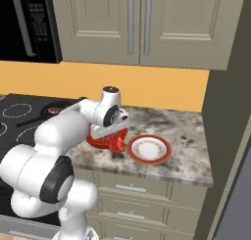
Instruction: Place one of the steaks on the plate and the other in the bowl. Then place the bowl in the fridge.
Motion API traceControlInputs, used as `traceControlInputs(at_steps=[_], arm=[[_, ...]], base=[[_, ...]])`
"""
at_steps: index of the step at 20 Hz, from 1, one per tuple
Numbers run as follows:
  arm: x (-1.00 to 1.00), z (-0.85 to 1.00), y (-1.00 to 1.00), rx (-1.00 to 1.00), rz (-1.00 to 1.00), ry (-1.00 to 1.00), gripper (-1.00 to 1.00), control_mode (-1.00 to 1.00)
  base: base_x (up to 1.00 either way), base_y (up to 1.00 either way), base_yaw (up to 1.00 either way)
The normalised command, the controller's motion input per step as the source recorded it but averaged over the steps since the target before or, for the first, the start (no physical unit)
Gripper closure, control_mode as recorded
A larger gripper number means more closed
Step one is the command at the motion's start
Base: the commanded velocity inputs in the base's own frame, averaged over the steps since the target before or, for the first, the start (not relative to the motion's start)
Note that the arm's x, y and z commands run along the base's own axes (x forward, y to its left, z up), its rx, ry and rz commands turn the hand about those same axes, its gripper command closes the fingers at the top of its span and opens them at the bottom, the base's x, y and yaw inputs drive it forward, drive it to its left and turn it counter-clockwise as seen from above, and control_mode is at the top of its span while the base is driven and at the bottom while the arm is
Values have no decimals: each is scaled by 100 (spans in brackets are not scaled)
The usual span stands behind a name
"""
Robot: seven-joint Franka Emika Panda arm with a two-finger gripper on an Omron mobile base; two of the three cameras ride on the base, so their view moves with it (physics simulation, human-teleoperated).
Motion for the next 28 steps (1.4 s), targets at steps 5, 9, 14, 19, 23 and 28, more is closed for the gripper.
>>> traceControlInputs(at_steps=[5,9,14,19,23,28], arm=[[91,2,-84,0,0,18,100,-100],[45,0,-62,0,8,4,100,-100],[8,-13,-68,0,2,7,100,-100],[7,-51,-31,-2,0,15,100,-100],[0,-65,1,0,0,16,100,-100],[0,-66,0,-2,0,8,100,-100]], base=[[0,0,0],[0,0,0],[0,0,0],[0,0,0],[0,0,0],[0,0,0]])
